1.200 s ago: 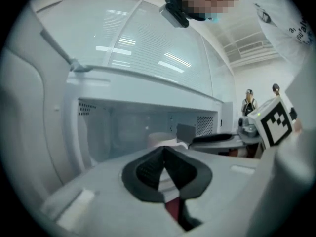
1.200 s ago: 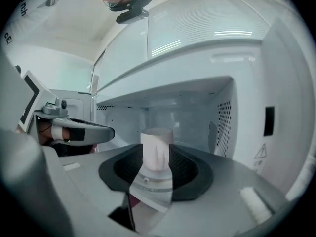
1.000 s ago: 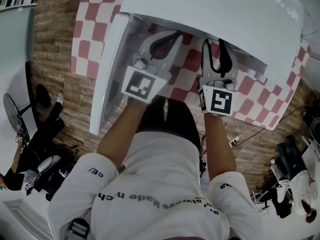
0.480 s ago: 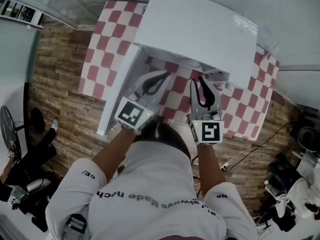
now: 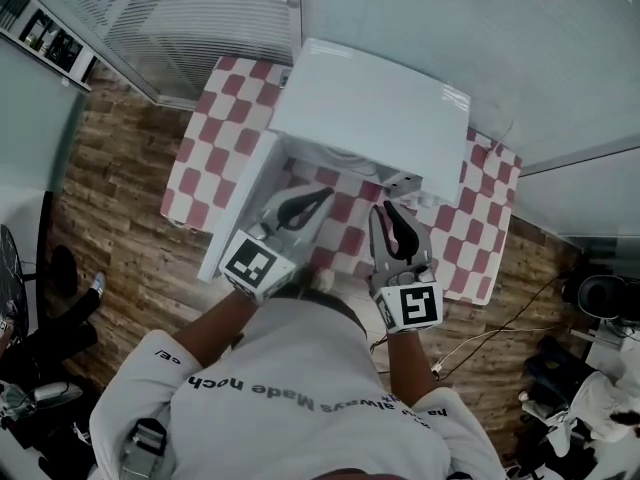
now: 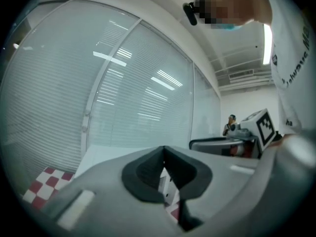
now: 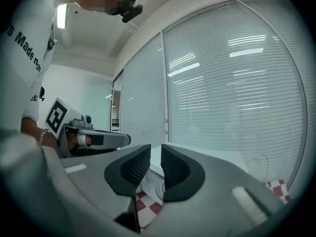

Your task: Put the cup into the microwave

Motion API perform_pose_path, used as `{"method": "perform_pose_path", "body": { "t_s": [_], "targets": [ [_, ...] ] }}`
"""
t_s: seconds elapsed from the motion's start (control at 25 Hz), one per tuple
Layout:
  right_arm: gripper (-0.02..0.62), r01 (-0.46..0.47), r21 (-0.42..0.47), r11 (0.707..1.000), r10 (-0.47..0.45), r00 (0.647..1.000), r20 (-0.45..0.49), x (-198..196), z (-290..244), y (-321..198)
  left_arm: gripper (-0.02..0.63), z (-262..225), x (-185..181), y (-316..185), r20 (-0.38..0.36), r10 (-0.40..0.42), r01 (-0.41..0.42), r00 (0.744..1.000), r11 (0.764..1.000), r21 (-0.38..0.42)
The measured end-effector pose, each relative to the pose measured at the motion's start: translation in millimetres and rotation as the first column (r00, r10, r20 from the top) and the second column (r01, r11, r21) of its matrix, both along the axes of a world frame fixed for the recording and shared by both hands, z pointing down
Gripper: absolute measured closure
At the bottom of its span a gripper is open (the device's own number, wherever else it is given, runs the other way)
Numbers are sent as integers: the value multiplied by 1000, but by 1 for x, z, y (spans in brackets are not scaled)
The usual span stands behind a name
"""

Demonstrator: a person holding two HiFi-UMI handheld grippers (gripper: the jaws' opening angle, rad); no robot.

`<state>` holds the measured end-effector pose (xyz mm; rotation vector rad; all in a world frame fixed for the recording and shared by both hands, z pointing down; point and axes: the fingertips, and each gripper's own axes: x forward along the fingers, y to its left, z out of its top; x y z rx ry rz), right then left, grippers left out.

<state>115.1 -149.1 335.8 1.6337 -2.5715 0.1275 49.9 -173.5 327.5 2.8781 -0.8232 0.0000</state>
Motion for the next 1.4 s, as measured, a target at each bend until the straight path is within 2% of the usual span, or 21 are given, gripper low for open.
{"method": "perform_pose_path", "body": {
  "t_s": [0.08,0.24,0.56,1.12,1.4],
  "targets": [
    [531,9,5,1000,-9,1000,6,-2,-15,7,603,-15,-1,8,-12,8,-8,1000,1000,-4],
    [532,25,35,999,-26,999,21,-4,-46,19,603,-31,-5,21,11,34,-34,999,999,8],
    [541,74,57,996,-77,995,55,-13,-90,40,603,-61,-8,34,-19,52,-52,998,999,11],
    [543,77,77,994,-80,996,38,-19,-106,30,603,-79,-9,22,-36,58,-57,998,997,43],
    [545,92,76,993,-94,995,24,-21,-105,26,603,-86,-9,18,-67,55,-52,996,998,46]
  ]
}}
